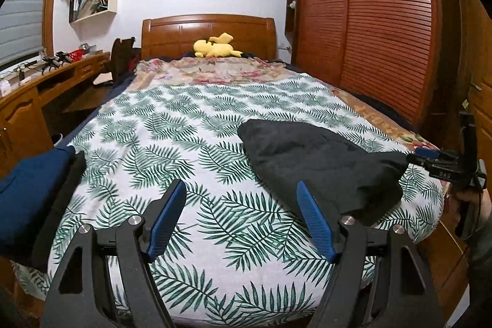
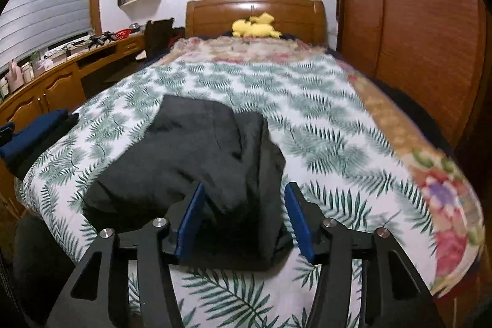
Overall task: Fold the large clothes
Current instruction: 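Press the folded black jacket flat with both open tools, then grasp the folded jacket bundle with the right tool while the left tool grasps it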
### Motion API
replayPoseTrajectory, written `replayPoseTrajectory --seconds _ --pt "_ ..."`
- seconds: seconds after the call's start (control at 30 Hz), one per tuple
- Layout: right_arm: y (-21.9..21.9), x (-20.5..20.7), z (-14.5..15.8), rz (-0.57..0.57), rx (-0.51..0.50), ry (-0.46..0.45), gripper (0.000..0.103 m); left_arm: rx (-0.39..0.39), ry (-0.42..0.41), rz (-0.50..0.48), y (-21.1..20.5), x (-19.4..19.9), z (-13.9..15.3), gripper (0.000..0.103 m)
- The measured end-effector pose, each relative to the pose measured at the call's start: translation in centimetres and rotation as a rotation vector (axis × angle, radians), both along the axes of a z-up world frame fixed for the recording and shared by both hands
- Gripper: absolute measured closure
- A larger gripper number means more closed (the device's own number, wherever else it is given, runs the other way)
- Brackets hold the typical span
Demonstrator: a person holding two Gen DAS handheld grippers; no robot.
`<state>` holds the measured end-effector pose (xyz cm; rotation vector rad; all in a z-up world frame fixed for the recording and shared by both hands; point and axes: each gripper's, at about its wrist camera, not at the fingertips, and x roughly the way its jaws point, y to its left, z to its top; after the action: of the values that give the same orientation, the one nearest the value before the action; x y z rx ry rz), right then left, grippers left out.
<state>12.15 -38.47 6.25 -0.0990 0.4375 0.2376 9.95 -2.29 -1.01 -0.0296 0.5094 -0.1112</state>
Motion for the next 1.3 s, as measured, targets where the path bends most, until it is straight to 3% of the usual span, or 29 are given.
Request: replayPoseTrajectory --seconds 0.23,0.43,0.8,1.07,1.3 --pt "2.1 -2.1 1.8 0.056 0.003 -0.036 0.037 0.013 -0.023 0.02 0.5 -0.3 0.6 0.028" --pt "1.8 -0.5 -0.3 0.095 0.002 -0.025 0.037 0.024 -0.025 0.023 0.6 -0.6 0.4 0.028" --pt "2.4 -0.3 -0.1 0.065 -0.019 -0.006 0.037 0.033 0.01 -0.022 -0.6 1.1 -1.9 0.028" --pt "2.1 0.5 -0.6 0.069 -0.056 -0.037 0.037 0.067 0.084 -0.065 -3.0 5.8 -5.1 0.028" --pt "1.1 3.3 -1.7 0.07 -0.071 -0.006 0.037 0.086 0.11 -0.109 -5.6 11.1 -6.2 0.028"
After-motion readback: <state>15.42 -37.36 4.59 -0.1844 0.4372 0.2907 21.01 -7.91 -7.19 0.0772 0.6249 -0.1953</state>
